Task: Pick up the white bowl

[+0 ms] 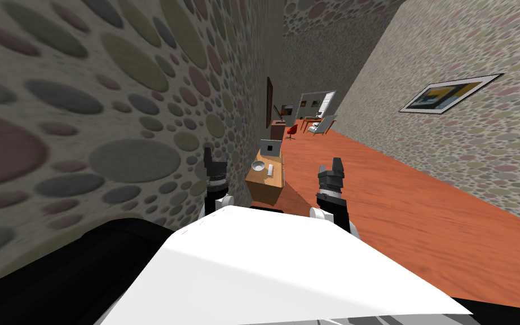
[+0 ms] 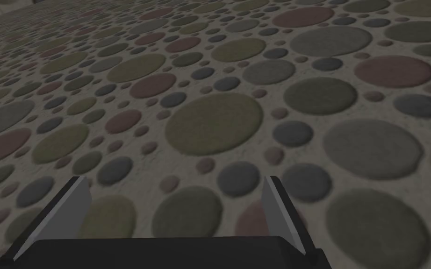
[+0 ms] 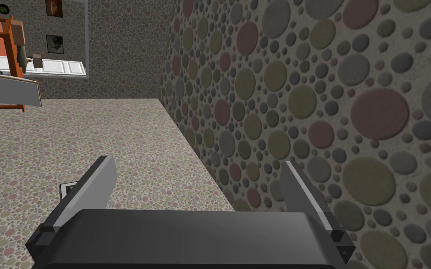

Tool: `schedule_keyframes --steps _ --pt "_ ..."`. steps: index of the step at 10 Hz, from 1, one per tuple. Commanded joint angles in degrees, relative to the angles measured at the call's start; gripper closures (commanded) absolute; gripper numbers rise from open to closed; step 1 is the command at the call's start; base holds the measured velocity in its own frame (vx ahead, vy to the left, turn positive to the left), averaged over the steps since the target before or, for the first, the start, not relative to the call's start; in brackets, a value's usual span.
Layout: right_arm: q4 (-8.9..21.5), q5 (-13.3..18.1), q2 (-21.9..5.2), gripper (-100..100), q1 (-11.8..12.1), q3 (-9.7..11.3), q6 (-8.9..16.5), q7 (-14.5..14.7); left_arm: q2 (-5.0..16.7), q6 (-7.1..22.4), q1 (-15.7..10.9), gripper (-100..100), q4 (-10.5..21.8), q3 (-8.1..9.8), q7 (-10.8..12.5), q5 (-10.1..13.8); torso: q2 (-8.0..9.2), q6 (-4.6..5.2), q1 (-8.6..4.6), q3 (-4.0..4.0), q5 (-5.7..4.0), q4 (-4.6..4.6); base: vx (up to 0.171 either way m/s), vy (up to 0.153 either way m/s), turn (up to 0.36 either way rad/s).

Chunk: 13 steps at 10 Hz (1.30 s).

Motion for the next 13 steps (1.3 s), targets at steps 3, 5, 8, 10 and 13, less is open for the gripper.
schedule_keyframes --steps 3,5,8,10,13 --pt "0.0 0.0 0.0 0 0.0 0.0 0.0 0.0 4.2 4.2 -3.6 -100 4.3 0.75 0.4 1.8 0.11 0.0 -0.05 0.06 -0.01 0.02 -0.033 -0.02 0.018" --pt "0.0 0.0 0.0 0 0.0 0.0 0.0 0.0 6.2 7.1 -6.5 -100 7.5 1.35 0.5 2.9 0.11 0.01 -0.08 0.06 -0.01 0.02 -0.029 -0.03 0.011" --pt "0.0 0.0 0.0 0 0.0 0.0 0.0 0.0 8.1 10.7 -10.1 -100 11.7 2.13 0.5 4.2 0.07 0.0 -0.09 0.04 -0.02 0.02 -0.023 -0.027 0.008" --pt "0.0 0.0 0.0 0 0.0 0.0 0.0 0.0 9.1 12.6 -12.1 -100 14.2 2.57 0.5 4.9 0.05 0.01 -0.11 0.03 -0.02 0.01 -0.019 -0.032 0.005" --pt "0.0 0.0 0.0 0 0.0 0.0 0.0 0.0 11.0 17.0 -16.6 -100 18.7 3.57 0.3 6.4 0.01 0.0 -0.1 0.01 -0.03 0.01 -0.01 -0.029 0.001"
